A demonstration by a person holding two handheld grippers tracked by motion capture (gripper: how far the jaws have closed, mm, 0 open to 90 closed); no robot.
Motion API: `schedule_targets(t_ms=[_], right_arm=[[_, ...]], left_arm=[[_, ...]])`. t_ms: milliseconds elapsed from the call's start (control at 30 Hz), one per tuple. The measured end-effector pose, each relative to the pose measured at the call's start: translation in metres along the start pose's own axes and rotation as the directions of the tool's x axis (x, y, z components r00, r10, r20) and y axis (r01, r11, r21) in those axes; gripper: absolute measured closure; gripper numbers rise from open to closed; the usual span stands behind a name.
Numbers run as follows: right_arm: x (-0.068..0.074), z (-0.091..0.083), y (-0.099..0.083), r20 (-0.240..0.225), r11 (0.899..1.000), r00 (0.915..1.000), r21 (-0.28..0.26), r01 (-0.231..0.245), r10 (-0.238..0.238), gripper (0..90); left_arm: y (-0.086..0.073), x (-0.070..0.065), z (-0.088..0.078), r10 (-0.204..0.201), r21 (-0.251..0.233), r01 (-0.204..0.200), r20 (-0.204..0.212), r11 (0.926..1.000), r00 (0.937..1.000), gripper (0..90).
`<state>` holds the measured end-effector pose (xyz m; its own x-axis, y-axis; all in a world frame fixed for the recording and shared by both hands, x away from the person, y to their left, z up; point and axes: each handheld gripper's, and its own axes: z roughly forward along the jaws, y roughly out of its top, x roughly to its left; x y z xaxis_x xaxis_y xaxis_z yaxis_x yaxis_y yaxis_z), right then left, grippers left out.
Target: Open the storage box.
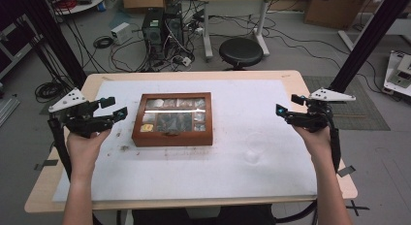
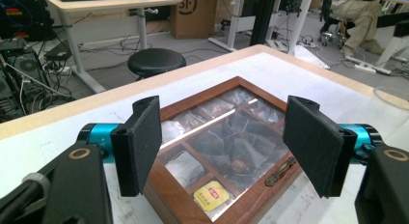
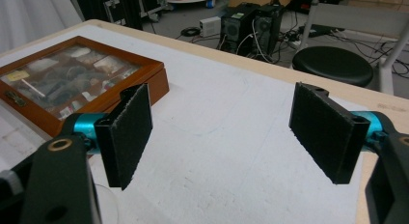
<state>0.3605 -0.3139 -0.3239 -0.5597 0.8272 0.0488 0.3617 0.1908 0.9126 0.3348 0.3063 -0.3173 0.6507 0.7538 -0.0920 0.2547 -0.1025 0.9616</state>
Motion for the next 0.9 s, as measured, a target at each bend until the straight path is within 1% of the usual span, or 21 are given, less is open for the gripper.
schedule_targets(t_ms=[67, 167, 367, 467, 600, 700, 767, 900], right_arm=[[-0.0008, 0.0019, -0.0003, -0.002, 1.0, 1.0, 0.005, 0.001, -0.001, 23.8], [-0.0029, 0.0038, -0.0011, -0.009, 1.0, 1.0, 0.01, -0.002, 0.002, 23.8], [-0.0049, 0.0018, -0.0019, -0.014, 1.0, 0.9998, 0.004, -0.015, 0.015, 23.8], [-0.0055, 0.0001, -0.0021, -0.011, 1.0, 0.9998, 0.002, -0.018, 0.018, 23.9], [-0.0062, -0.0015, -0.0023, -0.006, 1.0, 0.9997, -0.002, -0.025, 0.025, 23.9], [-0.0072, -0.001, -0.0033, -0.005, 1.0, 0.9996, -0.001, -0.029, 0.029, 23.8], [-0.0078, -0.0008, -0.0036, -0.002, 0.999, 0.9994, 0.001, -0.035, 0.035, 23.8], [-0.0086, -0.0002, -0.0036, 0.003, 0.999, 0.9992, -0.001, -0.039, 0.039, 23.9]], left_arm=[[0.0003, 0.0004, 0.0, -0.008, -0.005, 0.008, -0.004, 1.0, 1.0, 30.1], [0.0007, 0.0012, 0.0009, -0.01, -0.01, 0.01, 0.003, 0.9999, 0.9999, 30.1], [0.0011, 0.0012, 0.0059, 0.0, 0.008, 0.0, 0.007, 1.0, 1.0, 30.1], [0.0004, 0.0007, 0.0073, 0.004, 0.018, -0.004, 0.002, 0.9998, 1.0, 28.0], [-0.0006, -0.0002, 0.0058, 0.005, 0.015, -0.005, 0.0, 0.9999, 1.0, 27.9], [-0.0013, -0.0008, 0.0057, 0.013, 0.02, -0.013, 0.004, 0.9997, 0.9999, 27.9], [-0.003, -0.0018, 0.006, 0.019, 0.017, -0.019, -0.001, 0.9997, 0.9998, 28.0], [-0.0059, -0.0001, 0.0065, 0.008, 0.021, -0.008, -0.004, 0.9997, 1.0, 28.0]])
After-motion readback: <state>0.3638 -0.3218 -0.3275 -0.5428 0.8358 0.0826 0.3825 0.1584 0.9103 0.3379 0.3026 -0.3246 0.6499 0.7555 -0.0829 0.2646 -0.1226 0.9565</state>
